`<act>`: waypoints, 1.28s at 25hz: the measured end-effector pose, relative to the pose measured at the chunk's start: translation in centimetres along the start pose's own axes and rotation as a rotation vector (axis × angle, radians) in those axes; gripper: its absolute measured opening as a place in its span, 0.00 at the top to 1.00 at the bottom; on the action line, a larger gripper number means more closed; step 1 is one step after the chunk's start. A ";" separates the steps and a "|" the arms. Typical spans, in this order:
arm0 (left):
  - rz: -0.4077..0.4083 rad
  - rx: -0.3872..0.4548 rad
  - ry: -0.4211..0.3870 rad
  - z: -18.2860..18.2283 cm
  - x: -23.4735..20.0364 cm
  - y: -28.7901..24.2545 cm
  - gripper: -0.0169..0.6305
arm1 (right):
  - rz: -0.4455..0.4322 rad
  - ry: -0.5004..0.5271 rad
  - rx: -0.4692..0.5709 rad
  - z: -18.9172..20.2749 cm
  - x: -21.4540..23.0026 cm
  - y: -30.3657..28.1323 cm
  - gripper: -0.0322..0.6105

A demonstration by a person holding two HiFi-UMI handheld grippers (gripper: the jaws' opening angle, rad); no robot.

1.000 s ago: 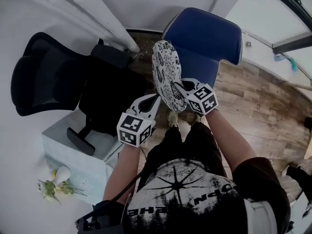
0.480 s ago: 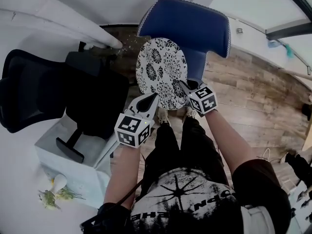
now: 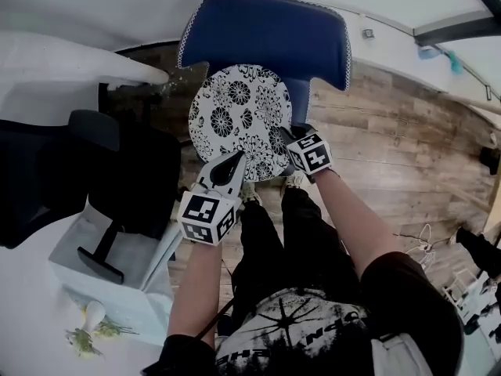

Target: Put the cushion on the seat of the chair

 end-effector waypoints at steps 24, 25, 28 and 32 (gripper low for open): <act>-0.001 -0.002 0.088 0.4 -1.6 -6.1 0.95 | 0.157 -0.081 -0.206 6.2 7.8 -8.4 0.90; -0.001 -0.003 0.088 0.4 -1.6 -6.0 0.95 | 0.158 -0.079 -0.206 6.2 7.8 -8.4 0.90; 0.002 -0.003 0.088 0.6 -1.2 -5.8 0.95 | 0.172 -0.072 -0.207 5.9 7.6 -8.3 0.87; 0.010 -0.001 0.084 0.5 -0.6 -5.3 0.95 | 0.214 0.020 -0.207 5.5 7.5 -7.9 0.76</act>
Point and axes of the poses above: the fingertips, and each gripper's own axes: y backward along the fingers, x to its right, z out of its underside, the point moved 10 cm from there along y, backward along the fingers, and after that the axes turned 4 degrees about -x, right-handed, at the moved point
